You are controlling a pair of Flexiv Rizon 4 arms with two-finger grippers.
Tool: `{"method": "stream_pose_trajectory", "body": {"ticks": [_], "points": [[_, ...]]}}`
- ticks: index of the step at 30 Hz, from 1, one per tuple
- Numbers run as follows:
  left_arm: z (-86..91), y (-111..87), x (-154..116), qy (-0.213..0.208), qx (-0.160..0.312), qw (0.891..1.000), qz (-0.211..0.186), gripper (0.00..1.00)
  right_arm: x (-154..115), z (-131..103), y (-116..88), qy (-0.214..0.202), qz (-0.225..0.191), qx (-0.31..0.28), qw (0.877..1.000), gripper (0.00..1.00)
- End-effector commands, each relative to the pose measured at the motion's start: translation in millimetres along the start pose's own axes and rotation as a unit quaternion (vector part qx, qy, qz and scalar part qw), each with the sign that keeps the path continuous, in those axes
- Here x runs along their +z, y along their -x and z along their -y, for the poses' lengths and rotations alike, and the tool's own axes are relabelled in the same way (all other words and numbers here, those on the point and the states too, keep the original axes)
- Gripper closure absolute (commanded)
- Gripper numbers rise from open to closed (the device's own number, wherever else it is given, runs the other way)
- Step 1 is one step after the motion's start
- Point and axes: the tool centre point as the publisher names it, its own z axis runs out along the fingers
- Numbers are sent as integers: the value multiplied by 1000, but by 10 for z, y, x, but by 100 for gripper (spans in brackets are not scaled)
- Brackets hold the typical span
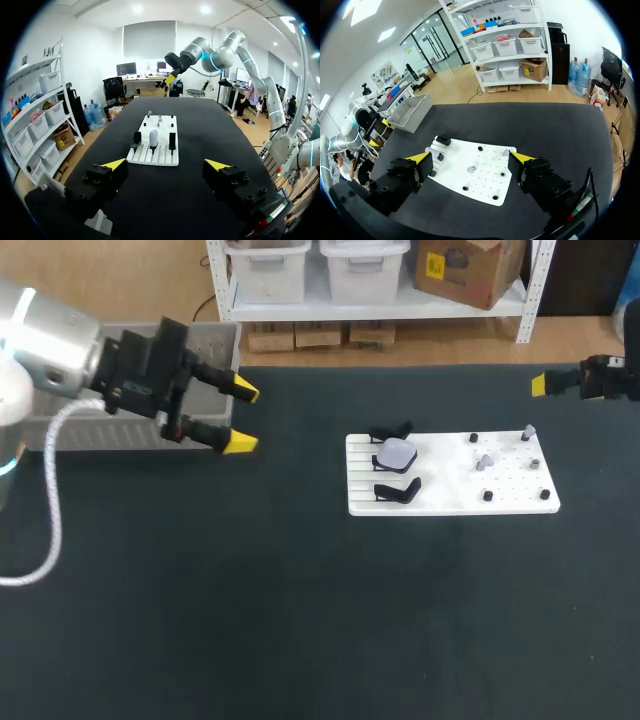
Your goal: Pick up each earbud case from the left stands, insert the matching earbuds, close the lid, and place the case in the box.
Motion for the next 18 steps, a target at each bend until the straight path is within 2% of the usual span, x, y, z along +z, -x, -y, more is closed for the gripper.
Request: {"method": "stream_pose_trajectory", "body": {"ticks": [1, 9, 17, 18], "points": [[-114, -62, 300, -17, 8, 1000, 9, 0, -1, 6, -3, 1, 0, 0, 1000, 0], [-200, -17, 636, -58, 29, 997, 42, 0, -1, 6, -3, 1, 0, 0, 1000, 0], [-229, 66, 960, -96, 44, 994, 36, 0, -1, 6, -3, 1, 0, 0, 1000, 0], [-227, 75, 1000, -99, 45, 993, 33, 6, -1, 6, -3, 1, 0, 0, 1000, 0]]}}
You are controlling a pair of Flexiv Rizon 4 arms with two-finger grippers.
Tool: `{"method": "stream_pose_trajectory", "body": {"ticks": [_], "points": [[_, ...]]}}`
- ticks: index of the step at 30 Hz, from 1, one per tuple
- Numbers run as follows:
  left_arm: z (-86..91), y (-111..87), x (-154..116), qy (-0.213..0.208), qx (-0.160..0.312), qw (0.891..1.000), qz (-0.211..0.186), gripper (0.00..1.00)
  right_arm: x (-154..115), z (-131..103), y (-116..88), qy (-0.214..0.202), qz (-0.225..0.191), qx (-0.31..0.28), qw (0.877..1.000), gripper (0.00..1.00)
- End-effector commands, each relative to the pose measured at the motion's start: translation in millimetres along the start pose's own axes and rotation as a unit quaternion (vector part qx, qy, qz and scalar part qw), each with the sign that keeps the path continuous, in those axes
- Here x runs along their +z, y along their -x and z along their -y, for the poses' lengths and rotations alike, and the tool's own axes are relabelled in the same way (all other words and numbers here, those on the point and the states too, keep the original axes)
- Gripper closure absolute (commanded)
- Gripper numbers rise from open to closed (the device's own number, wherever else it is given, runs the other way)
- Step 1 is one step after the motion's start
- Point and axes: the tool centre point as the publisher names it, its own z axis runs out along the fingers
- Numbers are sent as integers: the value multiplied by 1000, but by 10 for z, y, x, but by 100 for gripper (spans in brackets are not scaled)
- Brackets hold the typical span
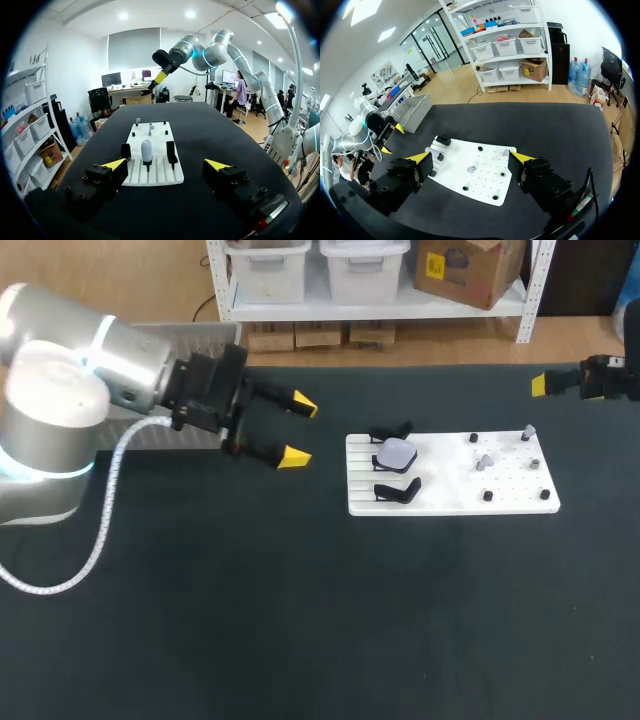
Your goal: Pick up each earbud case from the left stands, insert the matching earbuds, close the lid, and place the case in the box.
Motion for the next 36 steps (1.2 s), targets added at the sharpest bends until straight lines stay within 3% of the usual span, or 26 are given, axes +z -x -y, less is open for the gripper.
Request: {"method": "stream_pose_trajectory", "body": {"ticks": [1, 5, 8, 12, 17, 36], "points": [[-145, 15, 223, -41, 1, 999, -10, 15, -1, 6, -3, 1, 0, 0, 1000, 0], [-120, 11, 349, -51, -3, 999, -14, 10, -1, 6, -3, 1, 0, 0, 1000, 0], [-106, -48, 430, -60, -11, 998, -15, 0, -1, 6, -3, 1, 0, 0, 1000, 0], [-83, -129, 514, -68, -19, 997, -20, 0, -1, 6, -3, 1, 0, 0, 1000, 0], [-94, -189, 580, -70, -27, 997, -20, 12, -1, 6, -3, 1, 0, 0, 1000, 0], [-208, -260, 850, -77, -42, 996, -21, 27, -1, 6, -3, 1, 0, 0, 1000, 0]]}}
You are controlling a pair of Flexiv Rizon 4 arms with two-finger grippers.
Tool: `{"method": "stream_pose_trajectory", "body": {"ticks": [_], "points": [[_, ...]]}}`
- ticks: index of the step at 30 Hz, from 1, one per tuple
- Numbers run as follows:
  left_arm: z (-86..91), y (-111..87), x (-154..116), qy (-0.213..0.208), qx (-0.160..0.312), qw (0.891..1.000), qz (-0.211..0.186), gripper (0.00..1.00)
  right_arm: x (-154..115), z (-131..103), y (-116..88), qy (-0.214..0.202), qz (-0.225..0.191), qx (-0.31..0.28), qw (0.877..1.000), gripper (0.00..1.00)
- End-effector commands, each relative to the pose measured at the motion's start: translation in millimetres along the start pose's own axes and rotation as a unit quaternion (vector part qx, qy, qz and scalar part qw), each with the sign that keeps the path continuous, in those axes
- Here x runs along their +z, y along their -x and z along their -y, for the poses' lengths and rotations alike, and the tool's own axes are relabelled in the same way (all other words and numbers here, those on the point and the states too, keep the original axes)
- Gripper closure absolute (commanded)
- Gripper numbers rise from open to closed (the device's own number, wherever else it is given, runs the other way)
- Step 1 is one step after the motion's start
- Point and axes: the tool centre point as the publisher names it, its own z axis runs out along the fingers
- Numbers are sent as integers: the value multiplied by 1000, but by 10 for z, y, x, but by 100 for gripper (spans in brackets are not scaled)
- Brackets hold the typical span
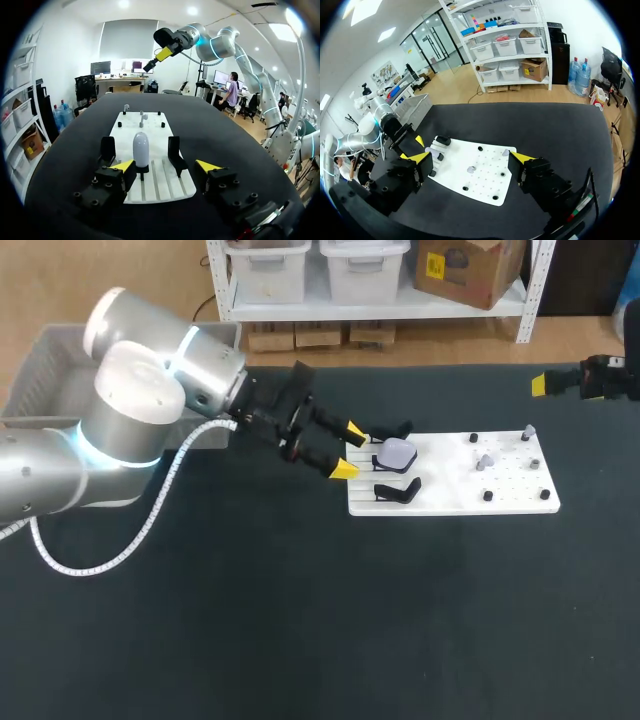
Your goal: Pick up each earbud case from the left stands, insert the matching earbuds, close the lid, and place the case in the box.
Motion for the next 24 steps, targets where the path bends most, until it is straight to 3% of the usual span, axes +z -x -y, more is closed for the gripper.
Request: {"method": "stream_pose_trajectory", "body": {"ticks": [1, 15, 24], "points": [[-92, -25, 67, -8, -2, 1000, -2, 27, -1, 6, -3, 1, 0, 0, 1000, 0], [-195, -51, 158, -4, -10, 1000, -2, 44, -1, 6, -3, 1, 0, 0, 1000, 0], [-255, -54, 239, -3, -12, 1000, 10, 44, -1, 6, -3, 1, 0, 0, 1000, 0]]}}
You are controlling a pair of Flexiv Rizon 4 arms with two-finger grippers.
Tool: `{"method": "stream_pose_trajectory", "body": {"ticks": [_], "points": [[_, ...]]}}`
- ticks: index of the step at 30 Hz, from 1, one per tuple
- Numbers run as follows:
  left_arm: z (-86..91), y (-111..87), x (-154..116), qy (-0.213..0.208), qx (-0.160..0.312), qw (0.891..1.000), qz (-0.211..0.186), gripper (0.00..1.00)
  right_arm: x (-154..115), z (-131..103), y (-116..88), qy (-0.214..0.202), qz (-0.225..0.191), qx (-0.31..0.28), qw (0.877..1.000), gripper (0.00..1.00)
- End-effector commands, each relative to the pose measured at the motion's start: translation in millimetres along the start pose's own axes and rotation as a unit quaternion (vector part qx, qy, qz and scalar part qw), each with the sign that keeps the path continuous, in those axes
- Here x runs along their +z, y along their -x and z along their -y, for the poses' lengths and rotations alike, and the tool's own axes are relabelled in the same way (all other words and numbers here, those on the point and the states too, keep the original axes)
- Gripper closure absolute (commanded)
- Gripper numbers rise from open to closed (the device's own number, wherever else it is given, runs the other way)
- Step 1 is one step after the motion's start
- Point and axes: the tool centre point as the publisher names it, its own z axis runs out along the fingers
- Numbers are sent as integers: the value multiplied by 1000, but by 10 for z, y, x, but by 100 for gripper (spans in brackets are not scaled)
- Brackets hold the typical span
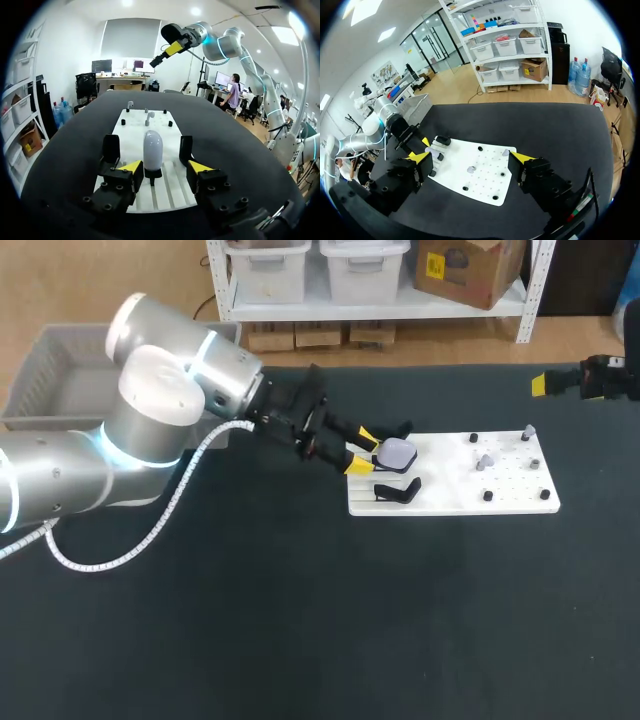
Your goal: Pick up each earbud case from the left stands, insert the matching earbuds, close the lid, and place the case in the box.
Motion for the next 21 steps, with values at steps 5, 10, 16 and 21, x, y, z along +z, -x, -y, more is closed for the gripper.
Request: {"method": "stream_pose_trajectory", "body": {"ticks": [5, 10, 16, 21], "points": [[-71, -9, 69, -2, 0, 1000, 9, 45, -1, 6, -3, 1, 0, 0, 1000, 0], [-83, -16, 96, -1, 0, 1000, 11, 50, -1, 6, -3, 1, 0, 0, 1000, 0], [-95, -12, 118, 0, -1, 1000, 11, 54, -1, 6, -3, 1, 0, 0, 1000, 0], [-116, -20, 152, 0, -2, 1000, 7, 53, -1, 6, -3, 1, 0, 0, 1000, 0]]}}
